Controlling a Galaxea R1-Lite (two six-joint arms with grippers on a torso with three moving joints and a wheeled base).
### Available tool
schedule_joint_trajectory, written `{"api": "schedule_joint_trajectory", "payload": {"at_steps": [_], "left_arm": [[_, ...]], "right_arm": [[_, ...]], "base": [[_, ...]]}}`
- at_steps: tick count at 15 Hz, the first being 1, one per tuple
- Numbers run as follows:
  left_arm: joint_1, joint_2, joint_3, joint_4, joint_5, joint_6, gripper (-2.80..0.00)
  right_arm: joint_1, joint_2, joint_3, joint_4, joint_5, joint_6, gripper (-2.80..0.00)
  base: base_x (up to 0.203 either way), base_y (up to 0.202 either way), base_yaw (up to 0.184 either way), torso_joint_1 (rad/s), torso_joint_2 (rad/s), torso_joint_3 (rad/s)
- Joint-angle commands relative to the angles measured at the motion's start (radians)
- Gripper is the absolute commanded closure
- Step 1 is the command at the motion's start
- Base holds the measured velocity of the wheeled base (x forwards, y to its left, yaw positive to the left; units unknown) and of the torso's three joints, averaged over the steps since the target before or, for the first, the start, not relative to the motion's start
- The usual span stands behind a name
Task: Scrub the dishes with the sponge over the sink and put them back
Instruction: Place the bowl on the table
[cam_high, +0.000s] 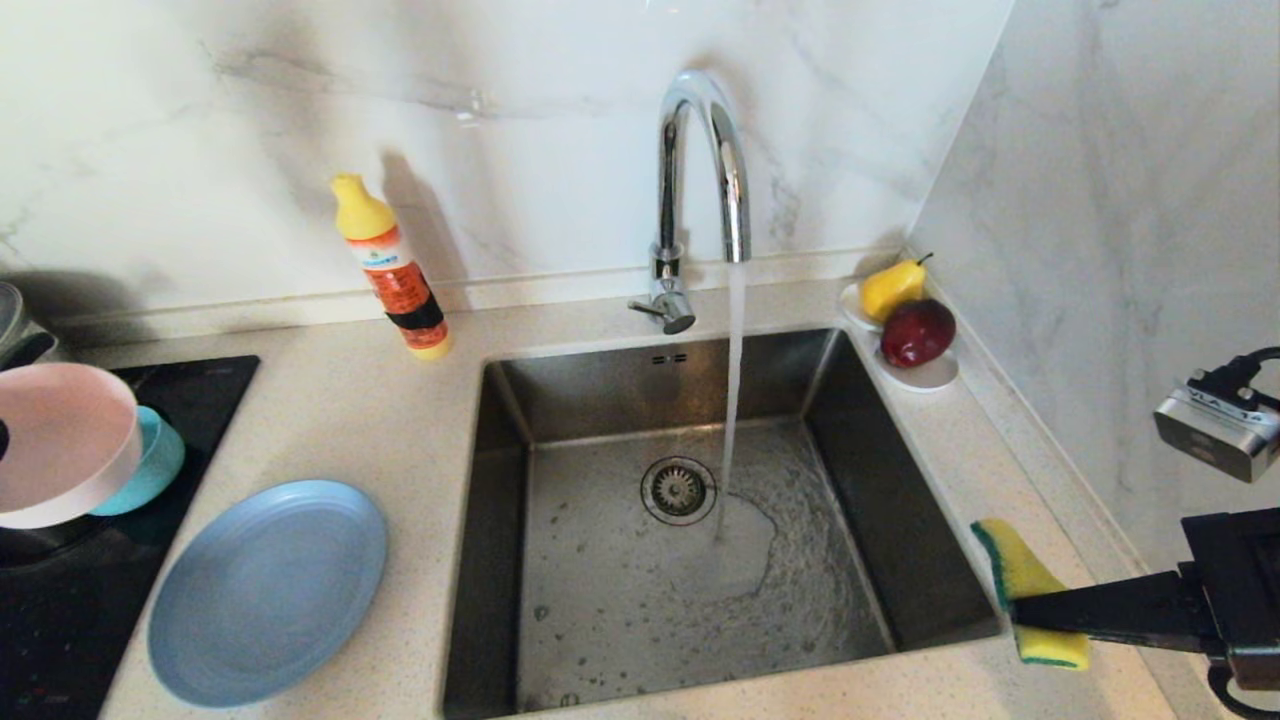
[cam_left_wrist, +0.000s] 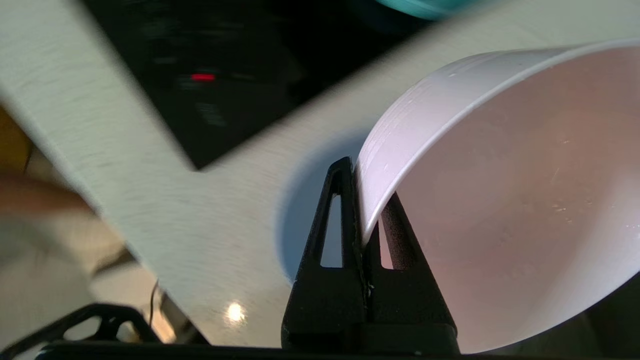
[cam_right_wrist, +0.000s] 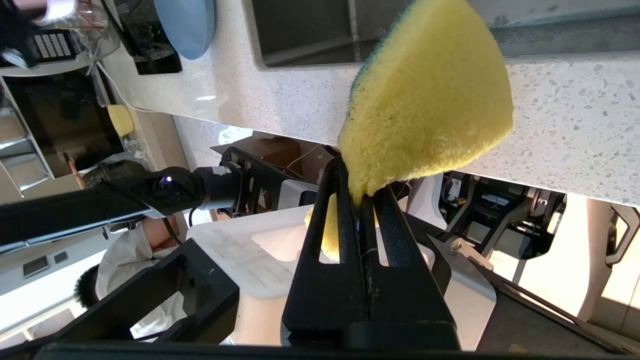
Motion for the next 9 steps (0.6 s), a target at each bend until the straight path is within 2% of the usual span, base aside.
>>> {"api": "schedule_joint_trajectory", "payload": {"at_steps": [1, 4, 9], "left_arm": [[0.15, 0.096, 0.039, -0.003, -0.022, 0.009, 0.0], [0.267, 0.119, 0.082, -0.037, -0.04, 0.053, 0.0], [0.354, 0.196, 0.124, -0.047, -0.048, 0.08, 0.0]], "right_arm": [[-0.001, 0.02, 0.001, 0.001, 0.002, 0.003, 0.0], [-0.002, 0.033, 0.006, -0.014, 0.001, 0.003, 0.0], [-0.002, 0.05, 0.007, -0.031, 0.001, 0.003, 0.0]], "base": [[0.0, 0.0, 0.0, 0.0, 0.0, 0.0], [0.0, 0.0, 0.0, 0.0, 0.0, 0.0], [0.0, 0.0, 0.0, 0.0, 0.0, 0.0]]}}
